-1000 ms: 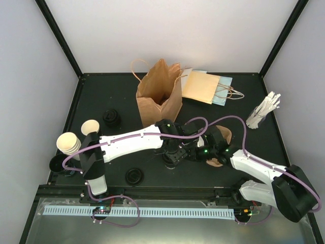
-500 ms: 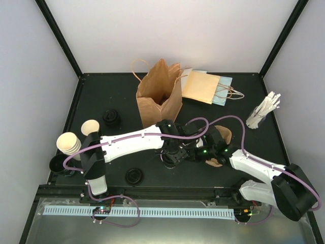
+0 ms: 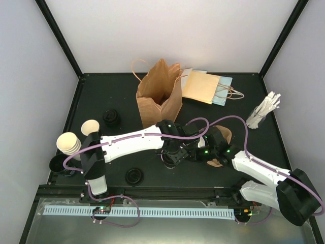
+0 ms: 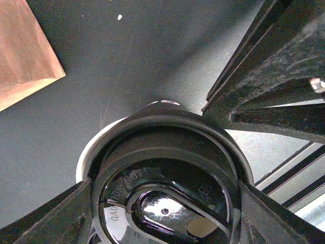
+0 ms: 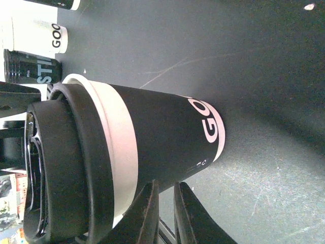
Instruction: Pack the takeout coffee
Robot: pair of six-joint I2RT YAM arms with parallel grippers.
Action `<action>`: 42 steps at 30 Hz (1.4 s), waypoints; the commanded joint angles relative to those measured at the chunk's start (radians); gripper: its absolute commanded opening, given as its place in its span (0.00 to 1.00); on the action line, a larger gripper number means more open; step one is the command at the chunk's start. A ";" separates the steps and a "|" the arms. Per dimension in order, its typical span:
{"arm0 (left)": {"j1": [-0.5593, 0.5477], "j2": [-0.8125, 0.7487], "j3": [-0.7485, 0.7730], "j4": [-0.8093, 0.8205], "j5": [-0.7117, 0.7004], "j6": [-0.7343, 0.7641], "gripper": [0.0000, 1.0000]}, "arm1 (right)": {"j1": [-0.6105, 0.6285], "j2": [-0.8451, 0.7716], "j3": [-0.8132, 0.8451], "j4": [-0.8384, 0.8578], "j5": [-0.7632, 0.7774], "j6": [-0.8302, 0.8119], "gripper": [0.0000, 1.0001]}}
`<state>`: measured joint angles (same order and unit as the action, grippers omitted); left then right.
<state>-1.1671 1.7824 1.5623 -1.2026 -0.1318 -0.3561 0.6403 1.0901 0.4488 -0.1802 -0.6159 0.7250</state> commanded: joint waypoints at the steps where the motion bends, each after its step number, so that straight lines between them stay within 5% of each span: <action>1: -0.008 0.024 0.025 -0.068 -0.064 -0.015 0.56 | 0.007 -0.025 0.044 -0.045 0.041 -0.038 0.13; 19: -0.004 0.066 0.001 -0.082 -0.095 -0.010 0.57 | 0.007 -0.045 0.057 -0.084 0.053 -0.054 0.13; 42: 0.017 0.015 -0.143 0.061 0.063 -0.008 0.57 | 0.006 -0.111 0.070 -0.135 0.070 -0.073 0.14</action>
<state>-1.1580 1.7500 1.4879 -1.1545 -0.1783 -0.3660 0.6403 0.9985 0.4934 -0.2996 -0.5587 0.6670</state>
